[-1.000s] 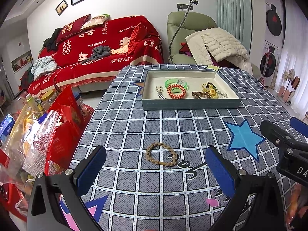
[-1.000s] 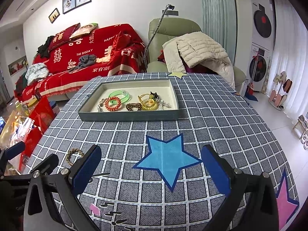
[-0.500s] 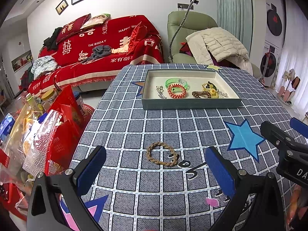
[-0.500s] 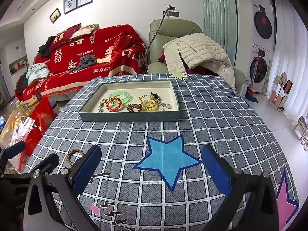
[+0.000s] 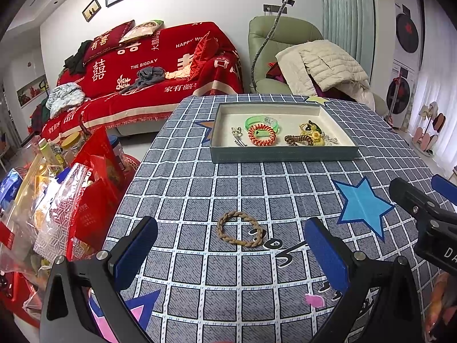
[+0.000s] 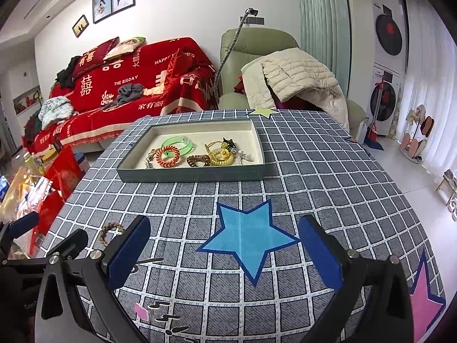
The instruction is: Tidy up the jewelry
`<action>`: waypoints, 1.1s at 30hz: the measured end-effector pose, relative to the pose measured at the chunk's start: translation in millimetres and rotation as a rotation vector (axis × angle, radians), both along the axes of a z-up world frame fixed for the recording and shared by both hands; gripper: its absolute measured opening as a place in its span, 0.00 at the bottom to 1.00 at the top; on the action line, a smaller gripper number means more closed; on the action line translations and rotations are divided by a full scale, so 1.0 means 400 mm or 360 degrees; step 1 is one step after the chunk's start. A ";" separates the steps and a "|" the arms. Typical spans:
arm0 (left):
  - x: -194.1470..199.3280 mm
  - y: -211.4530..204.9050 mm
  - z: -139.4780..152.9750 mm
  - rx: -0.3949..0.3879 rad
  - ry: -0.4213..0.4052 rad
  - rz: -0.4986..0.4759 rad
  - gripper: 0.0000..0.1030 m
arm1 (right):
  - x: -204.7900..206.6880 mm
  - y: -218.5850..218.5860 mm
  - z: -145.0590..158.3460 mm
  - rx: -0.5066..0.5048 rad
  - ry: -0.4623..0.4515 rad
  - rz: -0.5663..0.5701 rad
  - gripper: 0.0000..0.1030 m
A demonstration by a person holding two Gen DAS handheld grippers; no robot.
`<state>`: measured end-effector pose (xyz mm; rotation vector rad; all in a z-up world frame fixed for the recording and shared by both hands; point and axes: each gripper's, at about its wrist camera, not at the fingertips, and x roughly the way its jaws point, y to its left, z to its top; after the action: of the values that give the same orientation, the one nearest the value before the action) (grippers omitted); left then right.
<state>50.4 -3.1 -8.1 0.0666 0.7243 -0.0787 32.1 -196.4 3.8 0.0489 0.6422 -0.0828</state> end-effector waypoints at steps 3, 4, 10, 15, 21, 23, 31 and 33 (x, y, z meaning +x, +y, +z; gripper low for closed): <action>0.000 -0.001 0.000 -0.0001 0.0001 -0.0001 1.00 | 0.001 -0.001 -0.001 -0.0001 0.0000 0.0003 1.00; 0.000 0.000 0.000 0.0000 -0.0001 0.0000 1.00 | 0.001 -0.001 0.000 -0.0001 0.0001 0.0003 1.00; 0.002 0.000 -0.004 0.0002 0.0004 0.0007 1.00 | 0.000 -0.001 -0.001 0.0000 0.0003 0.0006 1.00; 0.008 0.002 -0.012 -0.0011 0.0026 0.0012 1.00 | 0.002 -0.002 0.000 0.0024 0.0005 0.0014 1.00; 0.012 -0.003 -0.014 -0.0002 0.0027 0.0008 1.00 | 0.004 -0.001 0.000 0.0021 0.0000 0.0015 1.00; 0.016 -0.005 -0.015 0.0003 0.0029 0.0008 1.00 | 0.004 -0.001 0.000 0.0024 -0.0002 0.0013 1.00; 0.017 -0.006 -0.014 0.0000 0.0029 0.0009 1.00 | 0.010 -0.005 -0.002 0.0031 0.0001 0.0010 1.00; 0.017 -0.006 -0.014 -0.0001 0.0029 0.0007 1.00 | 0.011 -0.006 -0.003 0.0030 0.0005 0.0011 1.00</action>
<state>57.4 -5.4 -13.8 0.0639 0.7424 -0.0751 36.5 -198.9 2.8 0.0646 0.6460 -0.0704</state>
